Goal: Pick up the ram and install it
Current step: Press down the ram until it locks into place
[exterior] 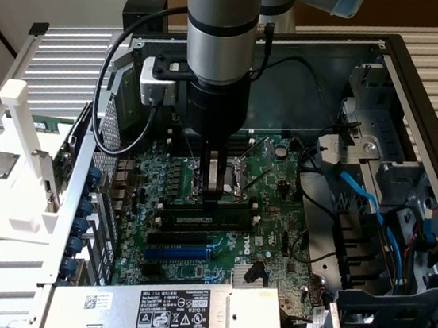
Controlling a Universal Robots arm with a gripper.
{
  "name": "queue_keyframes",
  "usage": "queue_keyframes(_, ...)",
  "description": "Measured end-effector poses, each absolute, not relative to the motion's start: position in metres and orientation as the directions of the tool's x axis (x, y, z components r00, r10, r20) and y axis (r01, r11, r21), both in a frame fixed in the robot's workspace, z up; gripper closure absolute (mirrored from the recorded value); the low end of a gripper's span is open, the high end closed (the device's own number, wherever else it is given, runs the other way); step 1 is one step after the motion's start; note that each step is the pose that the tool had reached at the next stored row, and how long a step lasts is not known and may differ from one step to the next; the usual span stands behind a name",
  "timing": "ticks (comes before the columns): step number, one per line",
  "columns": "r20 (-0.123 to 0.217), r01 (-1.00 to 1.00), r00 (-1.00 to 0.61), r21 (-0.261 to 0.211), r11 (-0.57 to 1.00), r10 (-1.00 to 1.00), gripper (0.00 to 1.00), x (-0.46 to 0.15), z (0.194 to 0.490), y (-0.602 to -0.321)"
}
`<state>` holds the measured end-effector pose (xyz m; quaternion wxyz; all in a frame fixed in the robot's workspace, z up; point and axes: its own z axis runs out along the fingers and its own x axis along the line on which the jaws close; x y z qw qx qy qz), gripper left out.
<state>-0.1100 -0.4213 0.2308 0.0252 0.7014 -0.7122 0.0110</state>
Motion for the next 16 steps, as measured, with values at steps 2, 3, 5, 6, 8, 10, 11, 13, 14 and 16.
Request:
queue_keyframes(2,0.051,-1.0,-0.015,0.02,0.016,-0.999,0.9,-0.11,0.2308,-0.4213)
queue_keyframes(3,0.051,-1.0,-0.015,0.019,0.016,-0.999,0.9,-0.11,0.2306,-0.4218)
queue_keyframes(5,0.051,-1.0,-0.015,0.019,0.016,-0.999,0.9,-0.11,0.2307,-0.4225)
queue_keyframes(6,0.051,-1.0,-0.015,0.02,0.016,-0.999,0.9,-0.11,0.2307,-0.4225)
queue_keyframes(8,0.051,-1.0,-0.015,0.02,0.016,-0.999,0.9,-0.1099,0.2307,-0.4225)
queue_keyframes(10,0.051,-1.0,-0.015,0.02,0.016,-0.999,0.9,-0.1099,0.2307,-0.4226)
queue_keyframes(11,0.051,-1.0,-0.015,0.02,0.016,-0.999,0.9,-0.1099,0.2307,-0.4226)
queue_keyframes(13,0.052,-1.0,-0.015,0.02,0.016,-0.999,0.9,-0.11,0.2299,-0.4227)
queue_keyframes(14,0.052,-1.0,-0.015,0.02,0.016,-0.999,0.9,-0.11,0.2295,-0.4227)
queue_keyframes(16,0.052,-1.0,-0.015,0.02,0.016,-0.999,0.9,-0.11,0.2286,-0.4226)
